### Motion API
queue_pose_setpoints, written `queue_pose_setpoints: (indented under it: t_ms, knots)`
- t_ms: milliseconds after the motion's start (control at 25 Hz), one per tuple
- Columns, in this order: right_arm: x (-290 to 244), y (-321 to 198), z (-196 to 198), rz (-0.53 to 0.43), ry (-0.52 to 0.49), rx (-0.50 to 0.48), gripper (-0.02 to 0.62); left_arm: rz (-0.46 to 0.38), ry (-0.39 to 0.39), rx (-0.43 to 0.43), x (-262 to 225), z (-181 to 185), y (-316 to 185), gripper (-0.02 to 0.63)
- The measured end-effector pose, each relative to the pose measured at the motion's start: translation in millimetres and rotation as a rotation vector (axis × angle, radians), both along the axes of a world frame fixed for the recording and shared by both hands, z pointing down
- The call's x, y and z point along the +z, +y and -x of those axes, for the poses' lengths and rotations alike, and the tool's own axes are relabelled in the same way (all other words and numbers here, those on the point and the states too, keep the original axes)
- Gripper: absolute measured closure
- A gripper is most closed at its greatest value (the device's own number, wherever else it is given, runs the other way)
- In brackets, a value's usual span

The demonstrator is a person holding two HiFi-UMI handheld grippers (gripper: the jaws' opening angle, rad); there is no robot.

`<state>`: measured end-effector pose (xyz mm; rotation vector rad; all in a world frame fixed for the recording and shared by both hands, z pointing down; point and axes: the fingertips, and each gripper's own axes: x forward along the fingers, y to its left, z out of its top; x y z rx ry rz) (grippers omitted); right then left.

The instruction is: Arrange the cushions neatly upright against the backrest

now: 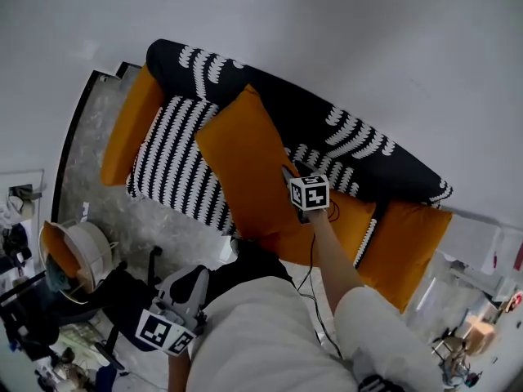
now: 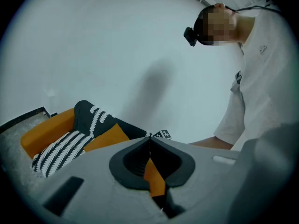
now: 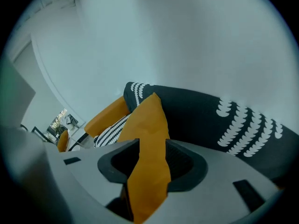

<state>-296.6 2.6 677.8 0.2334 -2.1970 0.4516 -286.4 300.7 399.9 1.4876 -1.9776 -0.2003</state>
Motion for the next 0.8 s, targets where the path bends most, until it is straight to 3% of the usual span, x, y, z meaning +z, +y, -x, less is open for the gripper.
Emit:
queue_pose_setpoints:
  t_ms: [280, 480, 640, 800]
  knots:
    - [46, 1, 15, 0.159, 0.057, -0.047, 0.400, 0.060, -0.056, -0.021, -9, 15, -9, 0.594]
    - [64, 4, 13, 0.157, 0.058, -0.021, 0.396, 0.051, -0.069, -0.051, -14, 26, -10, 0.594]
    - [61, 15, 13, 0.113, 0.073, -0.069, 0.519, 0.021, -0.087, -0.024, -19, 29, -19, 0.594]
    - [42, 30, 17, 0.059, 0.073, -0.094, 0.551, -0.016, -0.090, 0.027, -22, 32, -29, 0.594]
